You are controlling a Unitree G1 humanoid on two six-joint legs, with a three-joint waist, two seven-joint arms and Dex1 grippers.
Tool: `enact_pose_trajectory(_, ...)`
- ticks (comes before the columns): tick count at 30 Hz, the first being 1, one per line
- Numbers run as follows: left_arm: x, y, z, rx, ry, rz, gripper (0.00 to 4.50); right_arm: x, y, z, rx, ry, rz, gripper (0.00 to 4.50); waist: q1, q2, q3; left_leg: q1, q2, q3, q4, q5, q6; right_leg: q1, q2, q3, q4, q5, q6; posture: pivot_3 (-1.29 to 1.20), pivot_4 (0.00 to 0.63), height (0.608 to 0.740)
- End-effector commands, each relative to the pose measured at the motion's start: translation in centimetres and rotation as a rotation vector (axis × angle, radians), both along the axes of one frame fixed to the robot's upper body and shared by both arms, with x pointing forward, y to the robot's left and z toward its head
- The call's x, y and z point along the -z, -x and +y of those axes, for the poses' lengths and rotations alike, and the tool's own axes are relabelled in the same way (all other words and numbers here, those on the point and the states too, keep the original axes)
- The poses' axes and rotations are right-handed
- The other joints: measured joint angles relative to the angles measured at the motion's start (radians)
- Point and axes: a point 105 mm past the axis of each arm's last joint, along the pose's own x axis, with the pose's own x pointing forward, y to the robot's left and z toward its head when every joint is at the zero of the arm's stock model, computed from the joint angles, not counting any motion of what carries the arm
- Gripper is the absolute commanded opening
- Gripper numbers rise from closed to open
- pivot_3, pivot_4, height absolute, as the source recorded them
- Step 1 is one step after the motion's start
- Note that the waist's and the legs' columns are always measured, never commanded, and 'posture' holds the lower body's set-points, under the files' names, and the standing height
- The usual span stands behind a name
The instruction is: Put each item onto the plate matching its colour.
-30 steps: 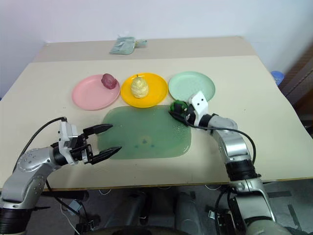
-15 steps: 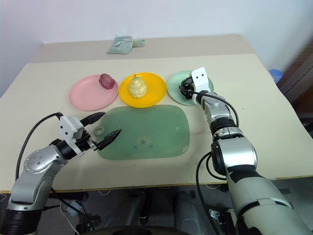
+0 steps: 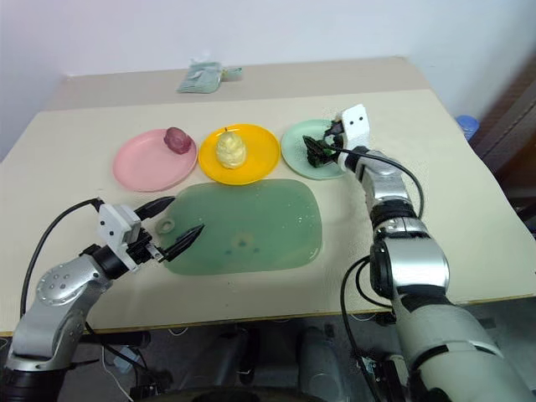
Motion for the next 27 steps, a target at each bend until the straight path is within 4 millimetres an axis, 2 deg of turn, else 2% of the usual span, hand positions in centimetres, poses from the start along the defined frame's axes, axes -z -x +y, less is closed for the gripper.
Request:
enact_pose_trajectory(1, -0.7, 0.0, 1.1, -0.017, -0.008, -0.015, 4.5, -1.9, 3.7, -1.3, -0.112, -0.022, -0.099, 4.48, 0.006, 0.0, 0.0, -0.001, 0.0, 0.0, 0.0, 0.0, 0.0, 0.0, 0.0, 0.0, 0.0, 0.0, 0.0, 0.0, 0.15, 0.74)
enact_pose_trajectory(7, -1.4, 0.4, 2.5, -0.025, -0.011, 0.0, 4.5, -0.4, 10.9, -3.5, -0.092, 0.031, -0.057, 4.48, 0.008, 0.001, 0.0, -0.001, 0.0, 0.002, 0.002, -0.002, 0.003, -0.001, -0.001, 0.002, 0.0, 0.0, 0.0, 0.0, 0.15, 0.74)
enact_pose_trajectory(13, -1.6, 1.1, 3.4, -0.026, -0.021, 0.012, 4.5, 1.4, 15.2, -4.9, -0.022, 0.037, 0.032, 4.48, 0.005, 0.001, 0.0, -0.001, 0.001, 0.003, 0.002, -0.002, 0.003, -0.001, -0.001, 0.002, 0.0, 0.0, 0.0, 0.0, 0.15, 0.74)
enact_pose_trajectory(18, -1.7, 1.3, 3.4, -0.016, -0.022, 0.02, 4.5, 2.0, 16.7, -5.9, 0.049, 0.043, 0.057, 4.48, 0.021, 0.001, 0.0, -0.001, 0.001, 0.003, 0.003, -0.002, 0.003, 0.0, -0.001, 0.002, 0.0, 0.0, 0.0, 0.0, 0.15, 0.74)
enact_pose_trajectory(27, -1.8, 1.7, 3.1, 0.009, -0.03, 0.045, 4.5, 2.2, 17.1, -6.7, 0.101, 0.047, 0.069, 4.48, 0.025, 0.001, 0.0, -0.001, 0.001, 0.003, 0.004, -0.002, 0.003, 0.001, -0.001, 0.002, 0.0, 0.0, 0.0, 0.0, 0.15, 0.74)
